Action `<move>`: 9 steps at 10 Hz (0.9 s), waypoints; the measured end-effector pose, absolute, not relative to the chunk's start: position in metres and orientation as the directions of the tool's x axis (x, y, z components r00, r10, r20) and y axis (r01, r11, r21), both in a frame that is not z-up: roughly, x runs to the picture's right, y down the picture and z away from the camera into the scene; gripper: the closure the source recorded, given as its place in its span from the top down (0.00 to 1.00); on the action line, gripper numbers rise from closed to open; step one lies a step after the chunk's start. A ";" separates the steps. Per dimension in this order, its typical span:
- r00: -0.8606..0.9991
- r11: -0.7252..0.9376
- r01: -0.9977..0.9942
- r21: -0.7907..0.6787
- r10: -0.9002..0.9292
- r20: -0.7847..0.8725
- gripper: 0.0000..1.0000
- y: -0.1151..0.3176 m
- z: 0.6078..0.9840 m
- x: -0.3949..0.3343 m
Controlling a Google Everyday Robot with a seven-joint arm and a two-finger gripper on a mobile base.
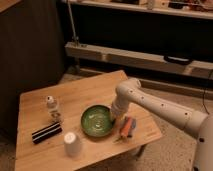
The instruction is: Drag the ceramic bowl in a circle
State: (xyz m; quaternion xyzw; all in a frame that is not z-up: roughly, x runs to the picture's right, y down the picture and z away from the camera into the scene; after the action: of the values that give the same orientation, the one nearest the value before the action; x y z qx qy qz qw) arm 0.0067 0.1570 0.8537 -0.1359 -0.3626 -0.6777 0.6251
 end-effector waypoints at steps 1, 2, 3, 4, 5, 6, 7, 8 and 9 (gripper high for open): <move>-0.200 0.035 0.939 0.342 -0.755 0.625 0.00 0.149 0.856 -0.012; -0.213 0.024 0.934 0.356 -0.762 0.611 0.00 0.138 0.860 -0.034; -0.213 0.023 0.932 0.361 -0.771 0.600 0.00 0.122 0.867 -0.056; -0.193 0.036 0.937 0.348 -0.776 0.600 0.00 0.108 0.876 -0.066; -0.161 0.058 0.945 0.323 -0.777 0.608 0.00 0.094 0.890 -0.066; -0.115 0.093 0.952 0.293 -0.777 0.618 0.00 0.077 0.909 -0.062; -0.077 0.118 0.957 0.266 -0.778 0.623 0.00 0.061 0.924 -0.051; -0.036 0.146 0.960 0.239 -0.781 0.624 0.00 0.044 0.938 -0.039; 0.008 0.173 0.962 0.209 -0.789 0.614 0.00 0.021 0.952 -0.030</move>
State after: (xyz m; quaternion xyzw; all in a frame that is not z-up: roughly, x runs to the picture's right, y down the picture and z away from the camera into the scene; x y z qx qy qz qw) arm -0.0304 0.0209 0.9523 -0.1362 -0.3175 -0.6284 0.6969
